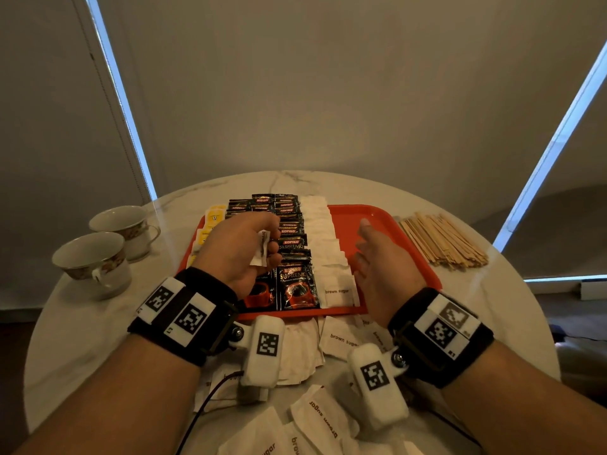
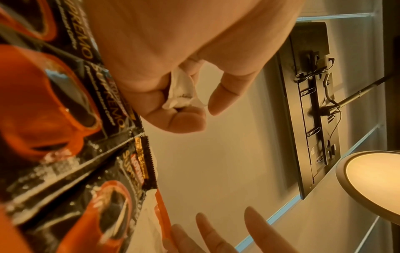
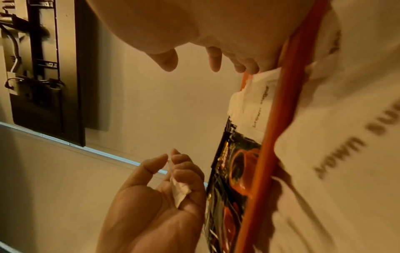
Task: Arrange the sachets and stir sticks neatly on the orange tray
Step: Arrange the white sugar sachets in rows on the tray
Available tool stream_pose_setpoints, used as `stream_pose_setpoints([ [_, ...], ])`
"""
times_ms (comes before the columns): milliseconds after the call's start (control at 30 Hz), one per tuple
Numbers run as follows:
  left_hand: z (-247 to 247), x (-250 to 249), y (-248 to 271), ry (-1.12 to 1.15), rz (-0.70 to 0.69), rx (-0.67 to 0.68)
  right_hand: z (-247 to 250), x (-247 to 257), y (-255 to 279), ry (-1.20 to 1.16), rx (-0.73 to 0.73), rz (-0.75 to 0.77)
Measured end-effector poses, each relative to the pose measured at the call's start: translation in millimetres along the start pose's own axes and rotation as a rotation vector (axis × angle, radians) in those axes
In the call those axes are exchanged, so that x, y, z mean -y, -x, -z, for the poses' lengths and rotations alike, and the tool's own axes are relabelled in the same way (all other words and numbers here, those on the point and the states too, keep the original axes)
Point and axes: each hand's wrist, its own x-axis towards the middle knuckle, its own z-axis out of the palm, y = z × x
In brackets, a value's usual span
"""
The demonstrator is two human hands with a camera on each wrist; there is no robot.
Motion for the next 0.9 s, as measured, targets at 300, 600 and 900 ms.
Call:
stream_pose_setpoints([
  [300, 0.3, 1.2, -1.1, 0.058, -0.043, -0.010, -13.0, 20.4, -19.5, -0.051, 0.075, -0.051],
  [600, 3.2, 5.3, -12.0, -0.041, -0.124, 0.009, -11.2, 31.1, -56.4, -0.085, 0.035, -0.076],
  [900, 5.2, 7.5, -10.7, -0.034, -0.195, 0.018, -19.0, 46.1, -60.3, -0.031, 0.135, 0.047],
])
